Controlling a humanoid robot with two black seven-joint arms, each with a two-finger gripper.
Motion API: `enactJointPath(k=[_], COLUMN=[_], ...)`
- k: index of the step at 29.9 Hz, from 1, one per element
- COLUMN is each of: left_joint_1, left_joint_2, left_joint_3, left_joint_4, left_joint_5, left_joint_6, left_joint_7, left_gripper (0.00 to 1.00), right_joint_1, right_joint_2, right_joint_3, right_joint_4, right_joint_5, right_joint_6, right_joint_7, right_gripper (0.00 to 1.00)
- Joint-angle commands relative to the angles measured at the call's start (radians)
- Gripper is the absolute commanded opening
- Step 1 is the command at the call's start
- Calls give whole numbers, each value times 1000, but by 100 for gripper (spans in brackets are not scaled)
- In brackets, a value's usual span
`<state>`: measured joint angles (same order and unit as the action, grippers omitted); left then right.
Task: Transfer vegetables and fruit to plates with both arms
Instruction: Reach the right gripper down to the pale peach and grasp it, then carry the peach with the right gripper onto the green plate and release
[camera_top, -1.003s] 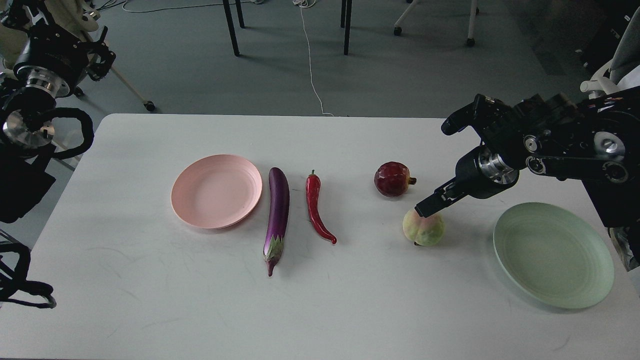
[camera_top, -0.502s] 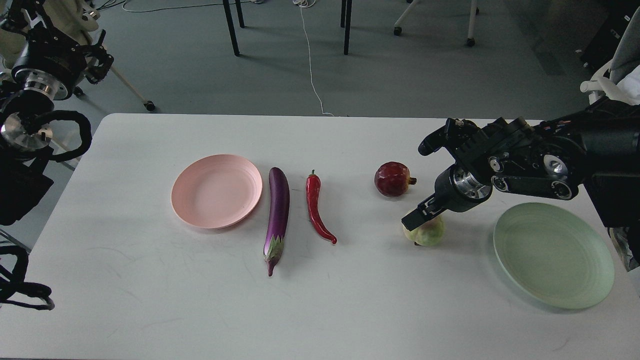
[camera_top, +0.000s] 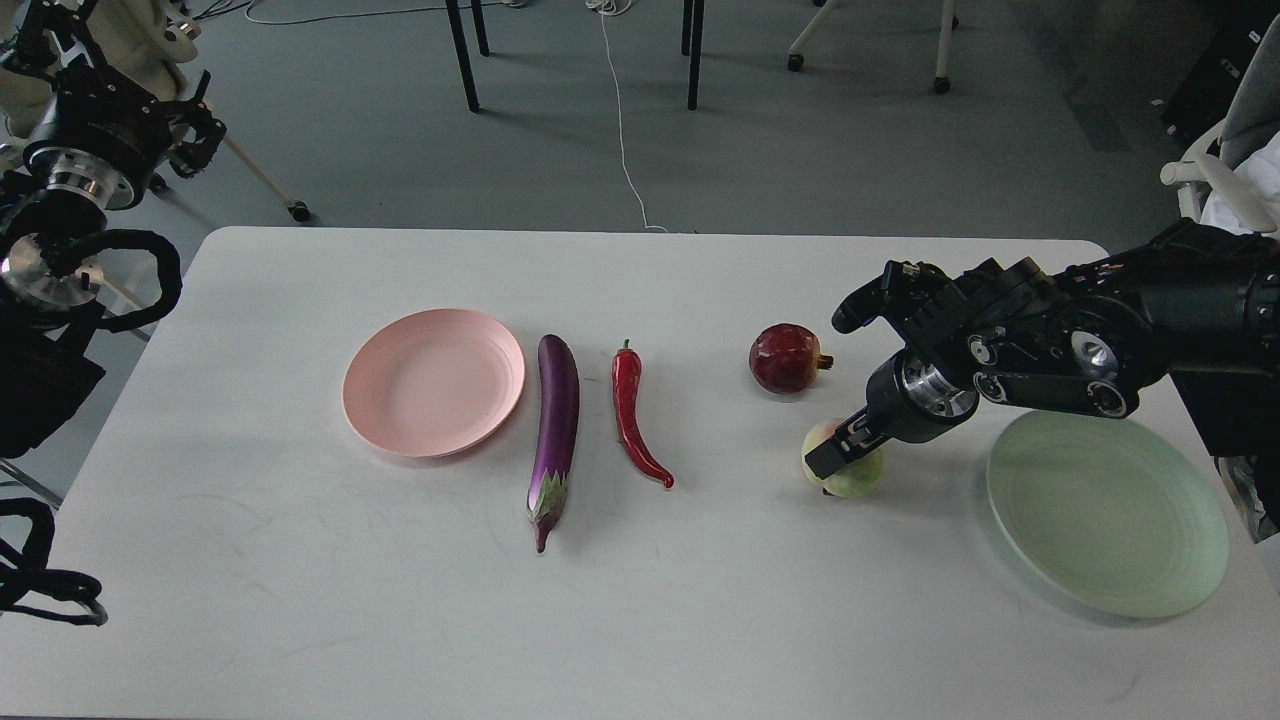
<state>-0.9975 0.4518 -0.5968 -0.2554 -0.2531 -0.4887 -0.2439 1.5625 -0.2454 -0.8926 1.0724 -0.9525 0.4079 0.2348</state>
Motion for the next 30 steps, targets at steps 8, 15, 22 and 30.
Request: enactJointPath(k=[8, 15, 22, 30], left_joint_1=[4, 4, 7, 14], left_joint_2=[4, 8, 33, 33], left_joint_3=[-1, 0, 2, 2], left_joint_4=[1, -1, -1, -1], left_joint_5=[0, 0, 5, 5], left_joint_6=[0, 0, 0, 0], left_joint_7=[0, 1, 1, 1], left_gripper=[98, 98, 98, 99], right_joint_1=[106, 166, 146, 100], right_joint_2=[-79, -299, -527, -704], right_joint_3=[6, 4, 1, 0], right_joint_4=[69, 116, 214, 331], right_joint_5=[8, -43, -166, -291], right_joint_6=[3, 5, 3, 3], right_joint_7=[0, -2, -6, -11], right_gripper=[52, 52, 52, 52])
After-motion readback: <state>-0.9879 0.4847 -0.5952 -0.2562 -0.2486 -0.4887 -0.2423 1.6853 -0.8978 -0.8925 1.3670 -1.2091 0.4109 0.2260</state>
